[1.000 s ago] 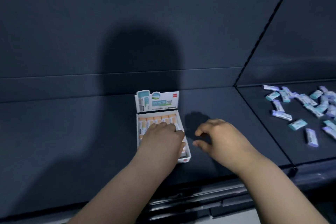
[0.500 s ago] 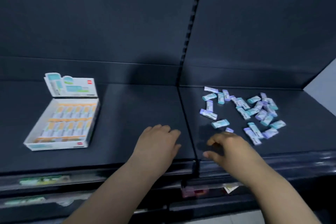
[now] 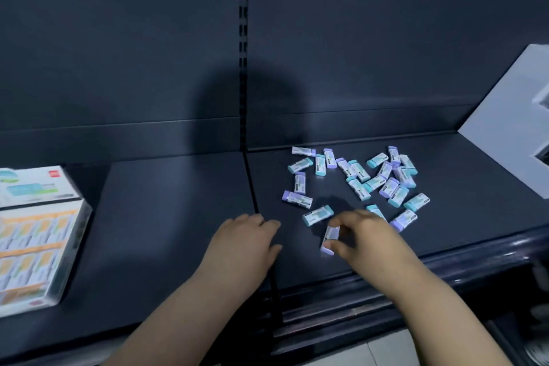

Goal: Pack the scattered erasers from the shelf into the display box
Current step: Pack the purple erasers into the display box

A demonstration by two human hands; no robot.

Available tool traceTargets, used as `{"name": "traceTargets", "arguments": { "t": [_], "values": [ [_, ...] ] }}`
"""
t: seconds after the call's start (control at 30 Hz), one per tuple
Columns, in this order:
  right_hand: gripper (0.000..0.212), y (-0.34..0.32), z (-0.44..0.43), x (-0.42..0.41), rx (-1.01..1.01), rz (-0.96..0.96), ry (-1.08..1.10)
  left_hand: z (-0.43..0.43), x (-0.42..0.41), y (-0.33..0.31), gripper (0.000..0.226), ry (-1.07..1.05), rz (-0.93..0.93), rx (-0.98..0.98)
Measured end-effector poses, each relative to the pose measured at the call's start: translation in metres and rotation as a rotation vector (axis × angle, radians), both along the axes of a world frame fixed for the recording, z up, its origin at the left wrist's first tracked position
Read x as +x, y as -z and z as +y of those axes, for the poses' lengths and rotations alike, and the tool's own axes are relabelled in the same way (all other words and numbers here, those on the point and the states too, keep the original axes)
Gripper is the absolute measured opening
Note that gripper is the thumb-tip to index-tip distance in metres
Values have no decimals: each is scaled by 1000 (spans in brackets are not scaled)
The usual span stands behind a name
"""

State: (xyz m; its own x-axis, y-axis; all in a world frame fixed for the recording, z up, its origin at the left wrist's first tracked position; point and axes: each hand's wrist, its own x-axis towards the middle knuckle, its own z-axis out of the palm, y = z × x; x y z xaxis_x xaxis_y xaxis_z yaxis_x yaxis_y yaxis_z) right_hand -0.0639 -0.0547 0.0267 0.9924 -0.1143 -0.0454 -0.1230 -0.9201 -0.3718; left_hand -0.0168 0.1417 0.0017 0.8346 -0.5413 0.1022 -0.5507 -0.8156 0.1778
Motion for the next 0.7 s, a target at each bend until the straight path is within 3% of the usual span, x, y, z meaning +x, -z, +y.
{"name": "traceTargets", "arguments": {
  "t": [0.27,0.43,0.57,0.63,0.7],
  "values": [
    [31,10,-41,13,43,-33,63,-37,21,4,40,70,-23,50],
    [25,16,-92,31,51,-47,48,-81,33,13,24,102,-46,-23],
    [24,13,-146,43,26,-31,-29,-133,25,-1,27,6,38,1],
    [27,10,-176,48,20,2,-70,-153,26,4,33,-38,-61,13],
    [28,11,-199,53,5,9,-121,-170,23,1,30,-93,-34,18]
  ]
}}
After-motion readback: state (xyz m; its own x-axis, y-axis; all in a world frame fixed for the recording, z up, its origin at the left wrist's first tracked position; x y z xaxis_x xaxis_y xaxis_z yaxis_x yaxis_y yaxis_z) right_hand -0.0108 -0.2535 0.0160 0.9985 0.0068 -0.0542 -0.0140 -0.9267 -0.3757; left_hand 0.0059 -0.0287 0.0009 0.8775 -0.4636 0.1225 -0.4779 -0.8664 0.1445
